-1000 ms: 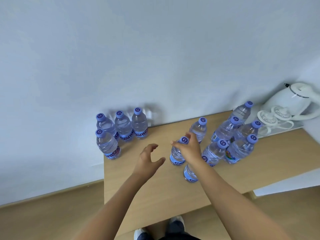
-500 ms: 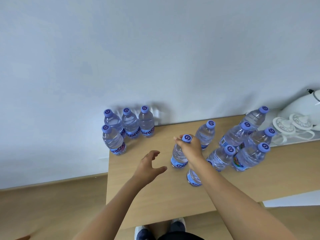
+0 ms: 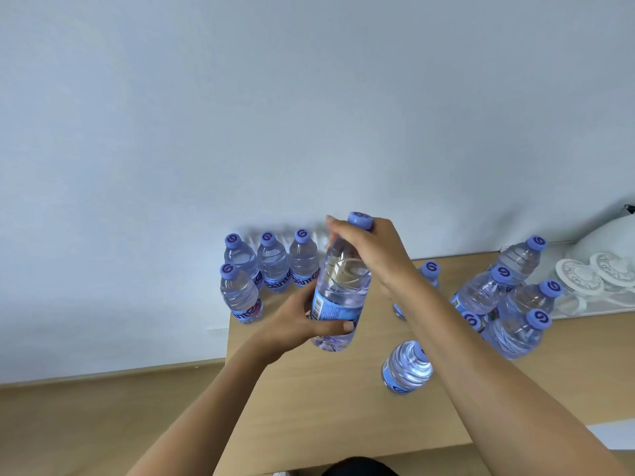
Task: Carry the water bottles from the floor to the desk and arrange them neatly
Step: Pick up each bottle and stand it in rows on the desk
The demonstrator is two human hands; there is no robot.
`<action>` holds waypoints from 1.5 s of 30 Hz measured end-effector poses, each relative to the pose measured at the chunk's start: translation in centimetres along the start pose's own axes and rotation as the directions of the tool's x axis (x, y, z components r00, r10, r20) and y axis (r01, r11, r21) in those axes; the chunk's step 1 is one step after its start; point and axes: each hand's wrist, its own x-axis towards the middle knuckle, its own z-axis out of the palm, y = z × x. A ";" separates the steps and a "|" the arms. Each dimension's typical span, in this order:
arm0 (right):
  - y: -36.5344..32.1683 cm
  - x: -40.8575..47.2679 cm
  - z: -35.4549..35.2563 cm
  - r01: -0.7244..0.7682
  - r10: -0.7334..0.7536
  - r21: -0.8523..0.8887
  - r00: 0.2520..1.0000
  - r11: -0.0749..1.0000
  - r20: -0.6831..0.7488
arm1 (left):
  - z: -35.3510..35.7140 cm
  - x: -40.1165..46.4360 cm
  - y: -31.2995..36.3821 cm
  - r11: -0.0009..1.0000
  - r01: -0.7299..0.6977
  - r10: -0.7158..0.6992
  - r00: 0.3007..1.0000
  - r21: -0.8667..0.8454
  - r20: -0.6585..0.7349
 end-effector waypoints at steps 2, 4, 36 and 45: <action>-1.5 0.0 0.4 -0.028 0.026 0.081 0.999 0.996 0.024 | 0.2 -0.5 0.8 0.997 0.009 -0.011 1.000 -0.071 -0.024; -2.6 -0.1 0.8 -0.055 0.049 0.156 0.998 0.986 0.038 | 0.4 -1.0 1.4 0.994 -0.006 -0.002 0.997 -0.107 -0.072; -4.2 -2.3 2.7 0.168 -0.174 0.208 0.985 0.964 0.014 | 1.5 -3.3 5.2 0.978 -0.194 0.171 0.954 -0.072 -0.247; -5.9 -1.8 1.5 0.073 -0.188 0.416 0.951 0.907 0.244 | 0.6 -4.1 5.8 0.965 -0.117 0.100 0.991 -0.233 -0.085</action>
